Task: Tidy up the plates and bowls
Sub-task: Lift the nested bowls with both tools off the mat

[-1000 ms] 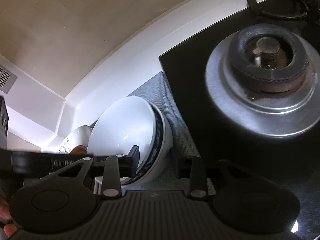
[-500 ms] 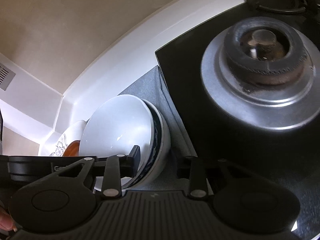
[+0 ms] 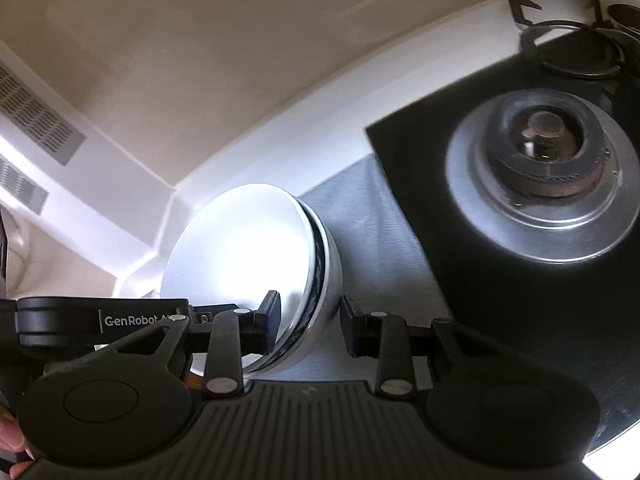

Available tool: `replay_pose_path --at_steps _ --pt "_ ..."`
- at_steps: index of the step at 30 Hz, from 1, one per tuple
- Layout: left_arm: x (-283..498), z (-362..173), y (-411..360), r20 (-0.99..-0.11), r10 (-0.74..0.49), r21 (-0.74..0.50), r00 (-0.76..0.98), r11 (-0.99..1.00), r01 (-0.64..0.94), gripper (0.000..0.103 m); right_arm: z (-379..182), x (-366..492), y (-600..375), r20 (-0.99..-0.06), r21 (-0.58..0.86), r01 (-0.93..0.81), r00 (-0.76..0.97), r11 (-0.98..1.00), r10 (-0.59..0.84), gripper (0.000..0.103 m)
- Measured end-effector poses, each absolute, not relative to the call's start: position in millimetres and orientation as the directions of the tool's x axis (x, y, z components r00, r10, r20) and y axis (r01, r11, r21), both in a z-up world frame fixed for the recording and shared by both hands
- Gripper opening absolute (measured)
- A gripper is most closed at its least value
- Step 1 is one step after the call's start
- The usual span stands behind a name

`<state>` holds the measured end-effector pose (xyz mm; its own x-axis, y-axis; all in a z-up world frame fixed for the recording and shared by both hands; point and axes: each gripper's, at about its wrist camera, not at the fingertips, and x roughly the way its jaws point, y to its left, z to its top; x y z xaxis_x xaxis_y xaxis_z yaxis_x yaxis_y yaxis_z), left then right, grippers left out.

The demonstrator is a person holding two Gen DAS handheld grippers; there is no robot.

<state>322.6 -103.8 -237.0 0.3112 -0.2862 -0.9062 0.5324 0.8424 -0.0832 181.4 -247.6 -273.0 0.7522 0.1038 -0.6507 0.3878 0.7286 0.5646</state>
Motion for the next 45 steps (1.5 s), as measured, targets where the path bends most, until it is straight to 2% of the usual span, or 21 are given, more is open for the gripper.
replay_pose_path --at_steps 6,10,21,34,39,45 --pt "325 -219 -66 -0.904 -0.277 -0.09 0.326 0.869 0.487 0.027 -250 194 -217 -0.646 0.552 0.343 0.752 0.76 0.131 0.035" --pt "325 -211 -37 -0.899 -0.241 -0.053 0.366 0.889 0.456 0.027 -247 205 -191 -0.642 0.563 0.299 0.745 0.77 0.18 0.035" --pt "331 -197 72 -0.91 -0.112 -0.012 0.398 0.969 0.245 0.027 -246 241 -92 -0.642 0.592 0.153 0.682 0.791 0.349 0.035" --pt "300 -159 189 -0.906 -0.036 -0.018 0.421 0.999 0.047 0.027 -212 251 6 -0.607 0.605 -0.057 0.612 0.794 0.507 0.035" --pt "284 -168 204 -0.912 -0.024 -0.014 0.41 1.0 0.028 0.027 -218 240 24 -0.621 0.598 -0.077 0.584 0.798 0.522 0.035" --pt "274 -202 207 -0.933 -0.028 -0.023 0.358 1.0 0.017 0.028 -243 234 32 -0.67 0.577 -0.06 0.536 0.814 0.514 0.035"
